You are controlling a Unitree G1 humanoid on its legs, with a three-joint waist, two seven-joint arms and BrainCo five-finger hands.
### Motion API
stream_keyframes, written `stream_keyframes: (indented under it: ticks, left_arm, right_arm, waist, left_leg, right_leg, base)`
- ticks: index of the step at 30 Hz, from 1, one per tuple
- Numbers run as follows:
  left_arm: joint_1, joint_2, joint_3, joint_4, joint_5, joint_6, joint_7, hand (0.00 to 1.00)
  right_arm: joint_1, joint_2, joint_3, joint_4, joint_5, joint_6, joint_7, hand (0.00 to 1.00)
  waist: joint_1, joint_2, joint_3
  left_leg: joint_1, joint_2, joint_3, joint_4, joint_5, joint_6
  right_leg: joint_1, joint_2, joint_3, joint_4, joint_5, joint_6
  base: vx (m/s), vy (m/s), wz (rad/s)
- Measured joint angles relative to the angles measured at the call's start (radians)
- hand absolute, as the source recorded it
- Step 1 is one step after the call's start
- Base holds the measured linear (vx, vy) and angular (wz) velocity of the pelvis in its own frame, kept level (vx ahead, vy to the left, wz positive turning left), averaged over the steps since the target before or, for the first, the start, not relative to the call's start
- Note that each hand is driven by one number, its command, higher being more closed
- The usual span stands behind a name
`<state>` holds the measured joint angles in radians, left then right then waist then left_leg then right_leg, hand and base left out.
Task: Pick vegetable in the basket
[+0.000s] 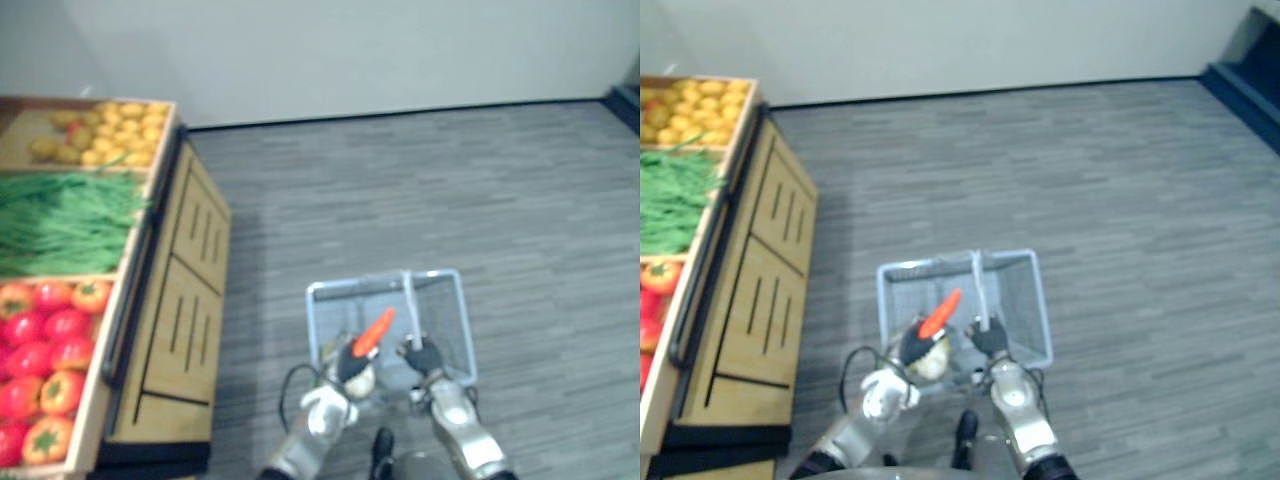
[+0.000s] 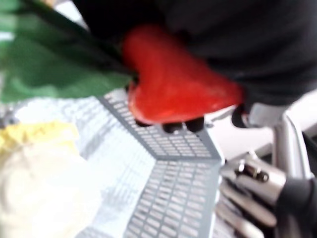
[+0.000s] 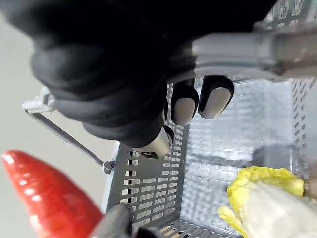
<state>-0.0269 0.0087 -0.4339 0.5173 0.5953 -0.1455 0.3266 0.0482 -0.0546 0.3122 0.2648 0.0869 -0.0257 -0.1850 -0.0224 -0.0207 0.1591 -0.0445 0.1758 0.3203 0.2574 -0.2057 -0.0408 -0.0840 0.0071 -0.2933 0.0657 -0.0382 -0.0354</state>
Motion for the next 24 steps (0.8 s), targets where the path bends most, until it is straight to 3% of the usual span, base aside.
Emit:
stream_keyframes:
  ticks: [1,2,3,10,16,24]
  left_arm:
    - [-0.025,-0.008,-0.013,0.05,0.003,0.007,0.004,1.0]
    - [-0.044,-0.008,-0.031,0.08,0.008,0.023,0.009,1.0]
    - [-0.052,-0.011,-0.034,0.089,0.009,0.027,0.014,0.0]
    - [-0.136,-0.006,-0.083,0.152,0.059,0.063,0.021,0.0]
    - [-0.147,-0.006,-0.092,0.196,0.088,0.071,0.024,0.0]
    - [-0.149,-0.001,-0.028,0.202,0.086,0.091,0.037,0.0]
  right_arm:
    - [0.012,0.0,0.005,-0.027,0.006,0.0,0.0,1.0]
    - [0.028,0.0,0.011,-0.07,0.011,0.0,0.001,1.0]
    - [0.037,-0.001,0.01,-0.094,0.012,0.0,0.0,1.0]
    - [0.061,-0.01,0.049,-0.253,0.115,-0.033,0.047,1.0]
    - [0.091,-0.02,0.099,-0.266,0.194,-0.045,0.107,1.0]
    - [0.136,-0.024,0.073,-0.24,0.232,-0.045,0.106,1.0]
  waist:
    - [0.005,-0.013,-0.003]
    - [0.0,-0.029,-0.012]
    - [-0.001,-0.033,-0.014]
    - [-0.003,-0.03,-0.023]
    - [-0.004,-0.024,-0.045]
    - [-0.012,-0.022,-0.051]
  left_leg:
    - [0.019,-0.006,0.001,-0.057,0.037,-0.029]
    - [0.042,-0.023,0.005,-0.12,0.067,-0.031]
    - [0.051,-0.032,0.005,-0.146,0.079,-0.027]
    - [0.1,-0.092,0.027,-0.205,0.109,-0.015]
    - [0.101,-0.107,0.023,-0.221,0.113,-0.009]
    - [0.121,-0.122,0.021,-0.262,0.125,0.01]
  right_leg:
    - [0.003,0.003,0.004,0.007,0.004,-0.006]
    - [0.002,-0.008,0.002,0.006,0.01,-0.006]
    - [0.002,-0.013,0.001,0.004,0.011,-0.003]
    - [0.073,-0.046,0.028,-0.123,0.089,0.028]
    - [0.074,-0.056,0.03,-0.138,0.1,0.036]
    - [0.09,-0.059,0.029,-0.172,0.139,0.045]
  base:
    - [0.11,0.095,0.06]
    - [0.11,0.105,0.11]
    - [0.13,0.155,0.11]
    - [0.06,0.145,-0.05]
    - [0.0,0.054,0.0]
    - [-0.06,0.024,0.0]
